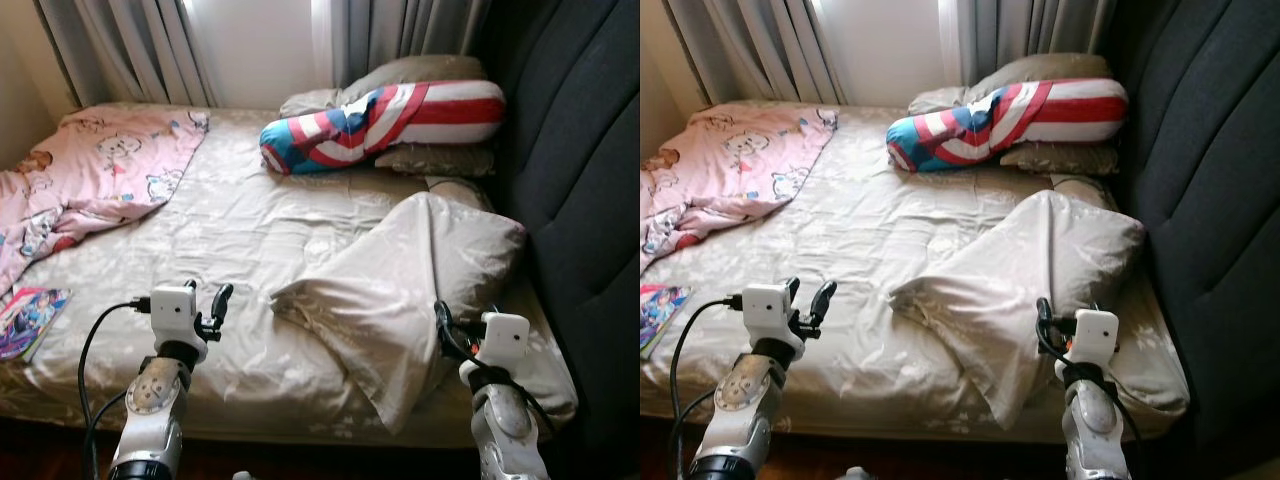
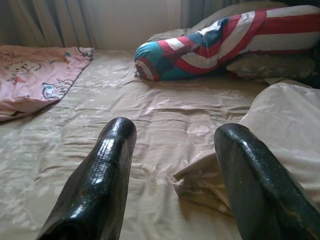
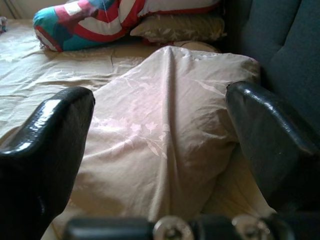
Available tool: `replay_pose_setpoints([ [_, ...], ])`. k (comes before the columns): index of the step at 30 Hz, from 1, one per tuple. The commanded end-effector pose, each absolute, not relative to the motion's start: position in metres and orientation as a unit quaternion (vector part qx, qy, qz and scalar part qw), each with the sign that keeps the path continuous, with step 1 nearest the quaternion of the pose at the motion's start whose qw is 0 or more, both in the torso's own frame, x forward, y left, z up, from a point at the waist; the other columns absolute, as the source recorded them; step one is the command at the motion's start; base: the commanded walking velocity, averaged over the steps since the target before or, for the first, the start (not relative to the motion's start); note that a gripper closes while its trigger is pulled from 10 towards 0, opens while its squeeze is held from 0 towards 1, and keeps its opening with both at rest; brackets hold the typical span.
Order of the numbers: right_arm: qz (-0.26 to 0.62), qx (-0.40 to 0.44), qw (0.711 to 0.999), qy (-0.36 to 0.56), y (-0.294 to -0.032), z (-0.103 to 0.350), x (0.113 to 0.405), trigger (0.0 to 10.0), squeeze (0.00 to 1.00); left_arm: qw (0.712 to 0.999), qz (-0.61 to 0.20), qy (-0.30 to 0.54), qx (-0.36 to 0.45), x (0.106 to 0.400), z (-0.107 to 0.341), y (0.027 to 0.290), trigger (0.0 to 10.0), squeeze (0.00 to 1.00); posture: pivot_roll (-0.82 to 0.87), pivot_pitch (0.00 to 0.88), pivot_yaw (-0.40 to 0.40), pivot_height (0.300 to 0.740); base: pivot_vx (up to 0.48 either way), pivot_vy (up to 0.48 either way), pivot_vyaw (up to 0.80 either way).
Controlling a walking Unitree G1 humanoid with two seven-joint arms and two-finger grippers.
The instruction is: Clean up the room
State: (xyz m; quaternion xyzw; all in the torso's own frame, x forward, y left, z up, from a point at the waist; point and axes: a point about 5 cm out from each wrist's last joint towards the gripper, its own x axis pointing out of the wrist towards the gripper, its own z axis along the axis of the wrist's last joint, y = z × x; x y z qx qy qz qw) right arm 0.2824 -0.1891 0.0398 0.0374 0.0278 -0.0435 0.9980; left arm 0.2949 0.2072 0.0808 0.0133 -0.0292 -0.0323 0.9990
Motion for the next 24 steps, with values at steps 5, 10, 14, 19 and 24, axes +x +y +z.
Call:
replay_pose_setpoints([
  [5, -0.037, 0.043, 0.998, 0.033, -0.186, 0.040, 0.287, 10.0, 0.00, 0.999, -0.032, -0.027, 0.009, 0.296, 0.082, 0.208, 10.0, 0.00, -0.05, 0.014, -0.014, 0.662, 0.000, 0.000, 0.00],
  [10, -0.020, 0.045, 0.998, 0.031, -0.179, 0.040, 0.288, 10.0, 0.00, 0.999, -0.036, -0.026, 0.010, 0.296, 0.082, 0.206, 10.0, 0.00, -0.05, 0.018, -0.012, 0.662, 0.000, 0.000, 0.00],
  [14, -0.023, 0.047, 0.998, 0.030, -0.178, 0.040, 0.288, 10.0, 0.00, 0.999, -0.035, -0.025, 0.009, 0.296, 0.082, 0.207, 10.0, 0.00, -0.05, 0.024, -0.008, 0.662, 0.000, 0.000, 0.00],
  [19, -0.021, 0.042, 0.998, 0.037, -0.178, 0.039, 0.288, 10.0, 0.00, 0.999, -0.038, -0.023, 0.006, 0.295, 0.081, 0.205, 10.0, 0.00, -0.05, 0.028, -0.006, 0.662, 0.000, 0.000, 0.00],
  [24, -0.017, 0.031, 0.998, 0.055, -0.176, 0.036, 0.291, 10.0, 0.00, 0.999, -0.039, -0.022, 0.004, 0.295, 0.080, 0.204, 10.0, 0.00, -0.05, 0.030, -0.008, 0.652, 0.000, 0.000, 0.00],
])
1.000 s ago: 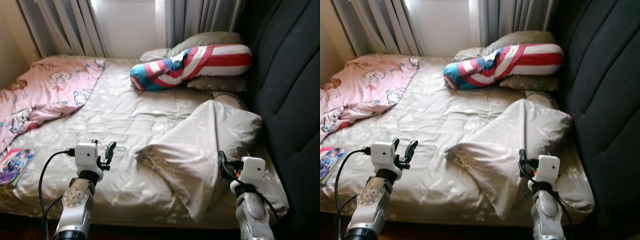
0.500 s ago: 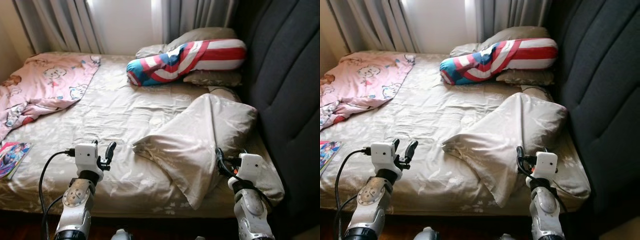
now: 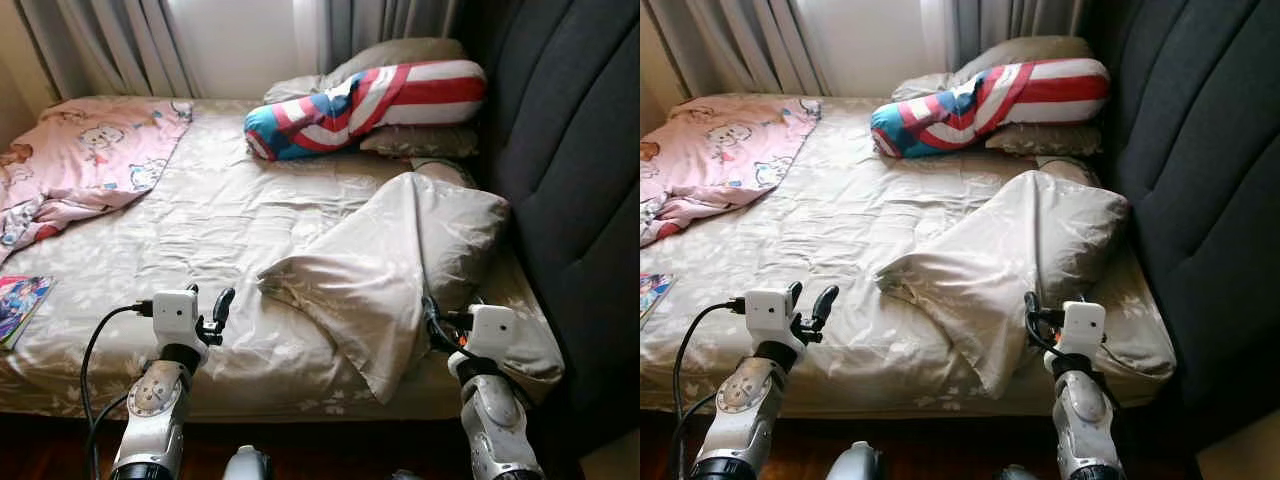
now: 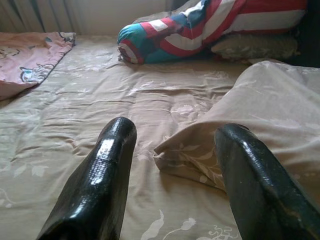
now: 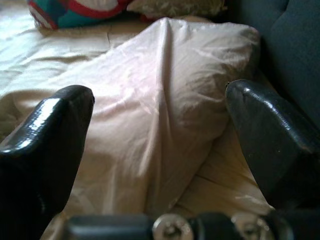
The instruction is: Clean up the room
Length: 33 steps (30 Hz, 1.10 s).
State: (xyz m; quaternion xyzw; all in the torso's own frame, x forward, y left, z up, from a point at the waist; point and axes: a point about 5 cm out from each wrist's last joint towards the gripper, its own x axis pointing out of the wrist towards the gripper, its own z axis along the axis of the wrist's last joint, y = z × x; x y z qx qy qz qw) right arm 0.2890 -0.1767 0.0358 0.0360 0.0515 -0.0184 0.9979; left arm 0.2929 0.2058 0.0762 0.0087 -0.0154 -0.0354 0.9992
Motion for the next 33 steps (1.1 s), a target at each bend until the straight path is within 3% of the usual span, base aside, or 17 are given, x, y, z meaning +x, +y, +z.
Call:
replay_pose_setpoints([
  [1, -0.015, 0.031, 0.999, 0.041, -0.1764, 0.0390, 0.2911, 10.0, 0.00, 0.999, -0.039, -0.022, 0.004, 0.2949, 0.0803, 0.2041, 10.0, 0.00, -0.05, 0.031, -0.008, 0.642, 0.000, 0.000, 0.00],
  [33, -0.013, 0.039, 0.998, 0.042, -0.1716, 0.0375, 0.2910, 10.0, 0.00, 0.999, -0.036, -0.019, 0.002, 0.2954, 0.0799, 0.2043, 10.0, 0.00, -0.05, 0.028, -0.011, 0.623, 0.000, 0.000, 0.00],
])
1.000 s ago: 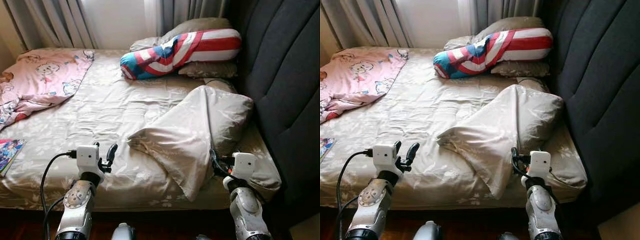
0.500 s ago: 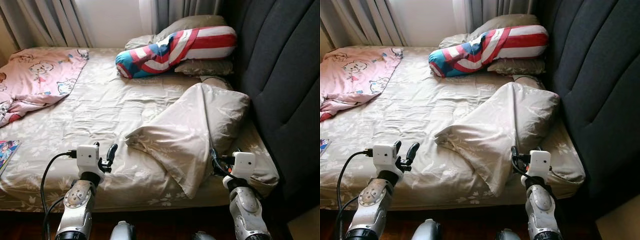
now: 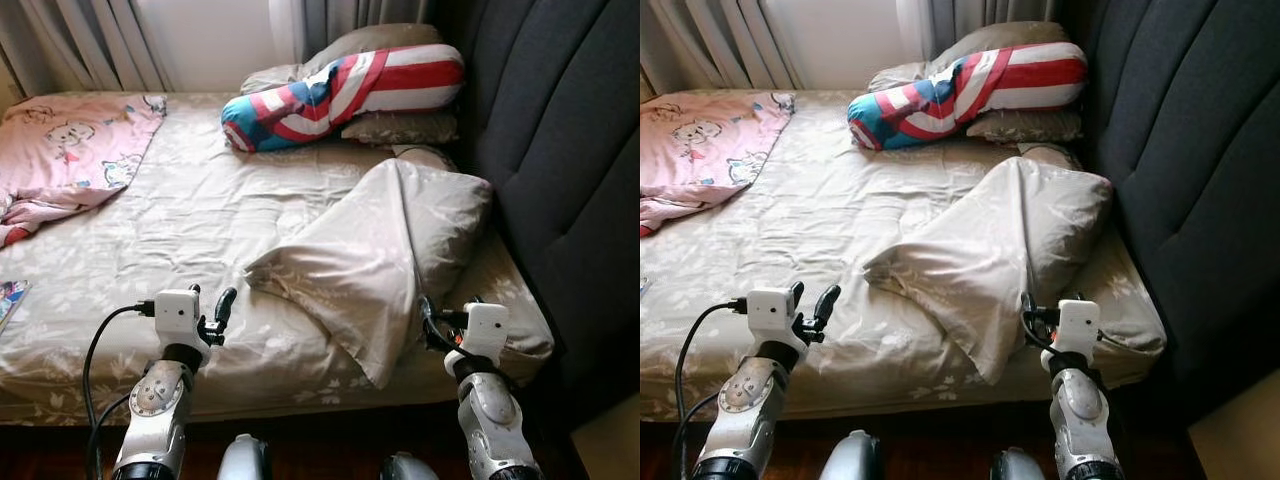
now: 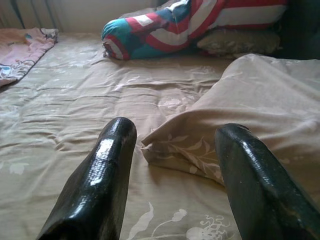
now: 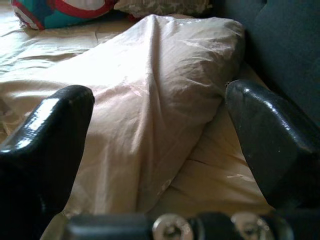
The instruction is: Clean up the room
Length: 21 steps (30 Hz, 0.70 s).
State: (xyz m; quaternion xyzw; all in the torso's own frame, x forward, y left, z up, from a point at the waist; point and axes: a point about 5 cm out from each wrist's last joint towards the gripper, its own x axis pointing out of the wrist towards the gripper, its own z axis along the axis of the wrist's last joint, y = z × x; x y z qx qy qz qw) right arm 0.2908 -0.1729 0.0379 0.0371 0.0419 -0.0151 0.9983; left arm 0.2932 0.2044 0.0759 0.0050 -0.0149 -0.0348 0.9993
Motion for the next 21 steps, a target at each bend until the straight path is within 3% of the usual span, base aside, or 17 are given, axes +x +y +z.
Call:
replay_pose_setpoints([
  [1, -0.012, 0.039, 0.998, 0.043, -0.1715, 0.0375, 0.2910, 10.0, 0.00, 0.999, -0.036, -0.019, 0.002, 0.2956, 0.0802, 0.2043, 10.0, 0.00, -0.05, 0.028, -0.011, 0.623, 0.000, 0.000, 0.00],
  [10, 0.009, 0.034, 0.999, 0.040, -0.1674, 0.0378, 0.2910, 10.0, 0.00, 0.999, -0.039, -0.020, 0.002, 0.2953, 0.0796, 0.2022, 10.0, 0.00, -0.04, 0.011, -0.014, 0.623, 0.000, 0.000, 0.00],
  [13, 0.011, 0.034, 0.999, 0.041, -0.1670, 0.0372, 0.2905, 10.0, 0.00, 0.999, -0.041, -0.020, 0.000, 0.2937, 0.0782, 0.1999, 10.0, 0.00, -0.04, 0.003, -0.016, 0.623, 0.242, 0.000, 0.74],
  [21, 0.012, 0.045, 0.998, 0.045, -0.1663, 0.0357, 0.2904, 10.0, 0.00, 0.999, -0.045, -0.020, 0.000, 0.2947, 0.0784, 0.1984, 10.0, 0.00, -0.04, 0.000, -0.013, 0.623, 0.246, 0.000, 0.00],
])
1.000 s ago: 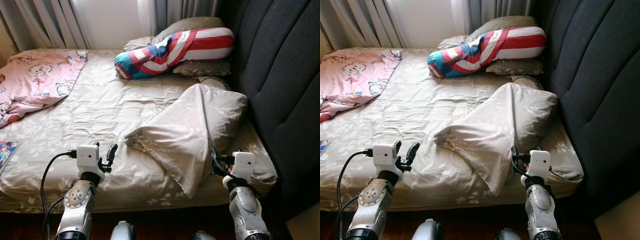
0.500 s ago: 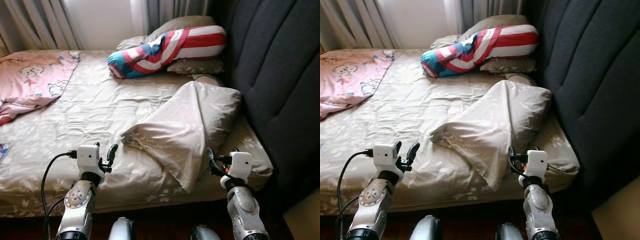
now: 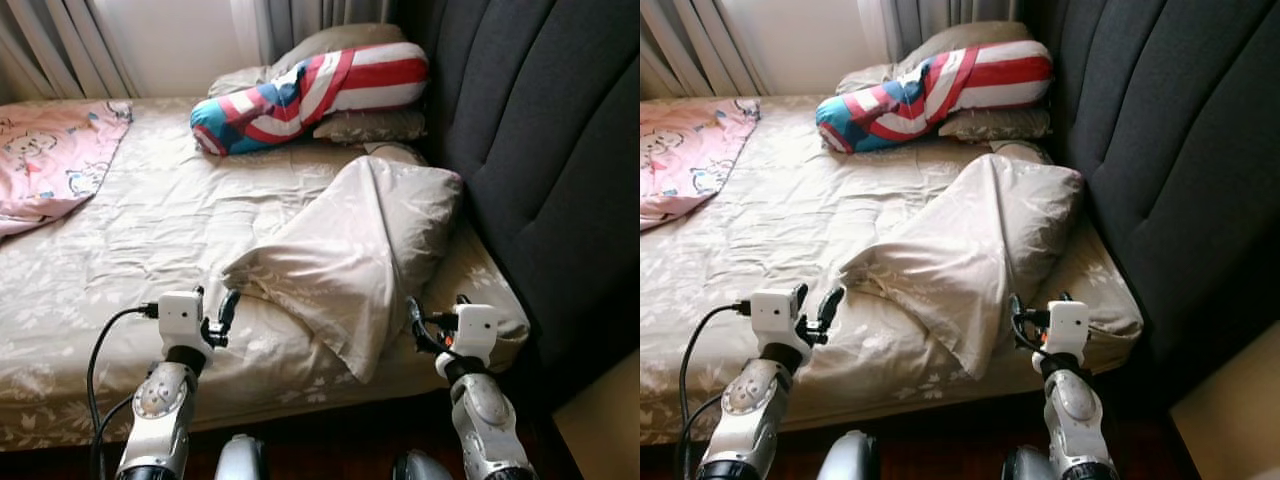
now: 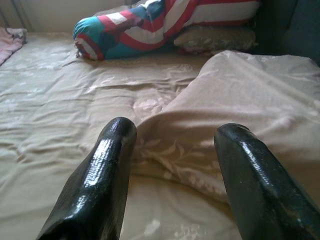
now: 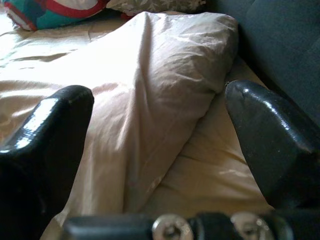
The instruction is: Clean up the room
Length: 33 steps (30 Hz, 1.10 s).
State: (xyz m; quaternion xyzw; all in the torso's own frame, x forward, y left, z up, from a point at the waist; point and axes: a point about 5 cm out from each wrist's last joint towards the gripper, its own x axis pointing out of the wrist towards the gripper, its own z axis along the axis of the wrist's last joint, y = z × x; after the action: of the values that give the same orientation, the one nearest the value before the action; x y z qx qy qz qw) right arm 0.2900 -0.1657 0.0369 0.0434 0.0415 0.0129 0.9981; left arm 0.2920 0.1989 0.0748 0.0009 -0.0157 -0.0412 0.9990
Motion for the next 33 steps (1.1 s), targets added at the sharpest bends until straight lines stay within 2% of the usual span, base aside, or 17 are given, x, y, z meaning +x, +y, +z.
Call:
replay_pose_setpoints([
  [1, 0.013, 0.045, 0.998, 0.045, -0.1661, 0.0356, 0.2904, 10.0, 0.00, 0.999, -0.045, -0.021, 0.000, 0.2949, 0.0785, 0.1982, 10.0, 0.00, -0.04, 0.000, -0.013, 0.623, 0.247, 0.000, 0.00],
  [4, 0.021, 0.040, 0.998, 0.045, -0.1640, 0.0355, 0.2905, 10.0, 0.00, 0.999, -0.045, -0.021, 0.001, 0.2955, 0.0794, 0.1983, 10.0, 0.00, -0.04, 0.000, -0.012, 0.623, 0.247, 0.000, 0.00],
  [9, 0.027, 0.042, 0.998, 0.044, -0.1623, 0.0360, 0.2909, 10.0, 0.00, 0.999, -0.045, -0.022, 0.001, 0.2965, 0.0800, 0.1979, 10.0, 0.00, -0.04, 0.000, -0.014, 0.623, 0.247, 0.000, 0.80],
  [33, 0.032, 0.044, 0.997, 0.054, -0.1573, 0.0338, 0.2918, 10.0, 0.00, 0.999, -0.047, -0.021, 0.002, 0.2961, 0.0817, 0.1980, 10.0, 0.00, -0.03, 0.030, -0.008, 0.623, 0.248, 0.000, 0.00],
])
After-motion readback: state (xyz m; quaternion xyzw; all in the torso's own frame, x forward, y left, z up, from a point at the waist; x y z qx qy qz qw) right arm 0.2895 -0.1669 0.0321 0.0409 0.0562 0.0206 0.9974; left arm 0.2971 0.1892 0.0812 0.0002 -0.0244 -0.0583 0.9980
